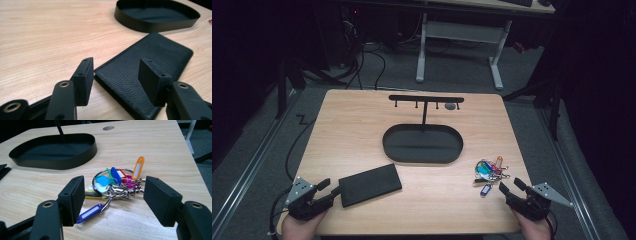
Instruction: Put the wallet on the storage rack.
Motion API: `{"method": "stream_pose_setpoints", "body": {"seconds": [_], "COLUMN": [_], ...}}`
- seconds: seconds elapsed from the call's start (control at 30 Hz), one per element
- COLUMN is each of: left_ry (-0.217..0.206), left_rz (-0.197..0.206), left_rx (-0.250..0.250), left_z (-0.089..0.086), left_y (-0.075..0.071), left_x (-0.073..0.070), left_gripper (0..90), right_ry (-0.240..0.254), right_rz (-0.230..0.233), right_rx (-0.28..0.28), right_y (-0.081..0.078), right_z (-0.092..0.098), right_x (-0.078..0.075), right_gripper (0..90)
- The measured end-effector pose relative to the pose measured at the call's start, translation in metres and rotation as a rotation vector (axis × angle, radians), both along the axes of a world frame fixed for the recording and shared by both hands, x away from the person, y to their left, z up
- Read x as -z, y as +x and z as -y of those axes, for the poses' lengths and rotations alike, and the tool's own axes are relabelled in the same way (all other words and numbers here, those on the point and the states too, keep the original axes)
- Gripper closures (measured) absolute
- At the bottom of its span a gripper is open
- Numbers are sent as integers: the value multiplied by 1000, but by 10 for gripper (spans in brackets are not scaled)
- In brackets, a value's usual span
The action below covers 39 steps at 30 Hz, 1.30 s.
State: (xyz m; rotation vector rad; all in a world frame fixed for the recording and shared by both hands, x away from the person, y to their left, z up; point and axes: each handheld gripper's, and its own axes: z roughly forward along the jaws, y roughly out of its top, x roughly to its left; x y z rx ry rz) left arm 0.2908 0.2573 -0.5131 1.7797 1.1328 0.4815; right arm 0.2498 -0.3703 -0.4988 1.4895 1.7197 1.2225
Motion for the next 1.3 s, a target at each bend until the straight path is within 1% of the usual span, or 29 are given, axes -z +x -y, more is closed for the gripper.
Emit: {"method": "stream_pose_setpoints", "body": {"seconds": [0.03, 0.07, 0.1, 0.13, 0.2, 0.37, 0.47, 0.5, 0.53, 0.6, 0.73, 0.87, 0.9, 1.0, 1.03, 1.07, 1.1, 1.13, 1.17, 1.2, 1.23, 1.3], "left_ry": [0, 16, 16, 38, 62, 95, 101, 95, 91, 84, 93, 103, 103, 113, 113, 120, 123, 124, 124, 136, 136, 152], "left_rz": [0, 2, 2, 11, 15, 5, 7, 5, 2, 4, 3, -4, -6, -23, -23, -31, -40, -50, -50, -57, -57, -60], "left_rx": [0, 8, 8, 21, 36, 49, 47, 50, 54, 55, 52, 39, 35, 16, 16, 11, 9, 9, 9, 5, 5, -1], "left_z": [0, 3, 3, 8, 13, 16, 16, 16, 15, 15, 13, 11, 11, 8, 8, 7, 6, 5, 5, 4, 4, 3], "left_y": [0, 2, 2, 3, 4, 6, 5, 4, 4, 3, 2, 3, 3, 5, 5, 5, 6, 7, 7, 7, 7, 6], "left_x": [0, 0, 0, -1, 0, 4, 4, 3, 3, 2, 2, 2, 2, 5, 5, 6, 6, 7, 7, 8, 8, 9], "left_gripper": [466, 466, 466, 467, 471, 492, 505, 534, 534, 564, 579, 626, 626, 674, 688, 688, 708, 751, 765, 782, 790, 806], "right_ry": [0, -20, -25, -26, -33, -28, -27, -21, -21, -18, -17, -19, -20, -20, -20, -19, -19, -16, -16, -13, -13, -15], "right_rz": [0, 2, 4, 8, 9, 5, 7, 10, 10, 11, 1, -3, -5, -5, -5, -5, -4, -3, -3, -3, -3, 2], "right_rx": [0, -3, -3, -5, -5, -7, -9, -5, -5, -9, -14, -28, -30, -37, -37, -37, -37, -33, -33, -28, -28, -27], "right_y": [0, 0, -1, -1, -2, -3, -4, -4, -4, -3, -1, 2, 2, 2, 2, 2, 2, 1, 1, 1, 1, 0], "right_z": [0, -3, -3, -4, -3, 0, 2, 3, 3, 5, 5, 3, 3, 2, 2, 3, 3, 4, 4, 4, 4, 5], "right_x": [0, 1, 1, 1, 2, 2, 2, 1, 1, 1, 3, 3, 3, 3, 3, 3, 3, 3, 3, 3, 3, 2], "right_gripper": [339, 340, 340, 340, 342, 349, 351, 354, 354, 357, 360, 363, 364, 364, 364, 364, 365, 367, 367, 367, 367, 369]}}
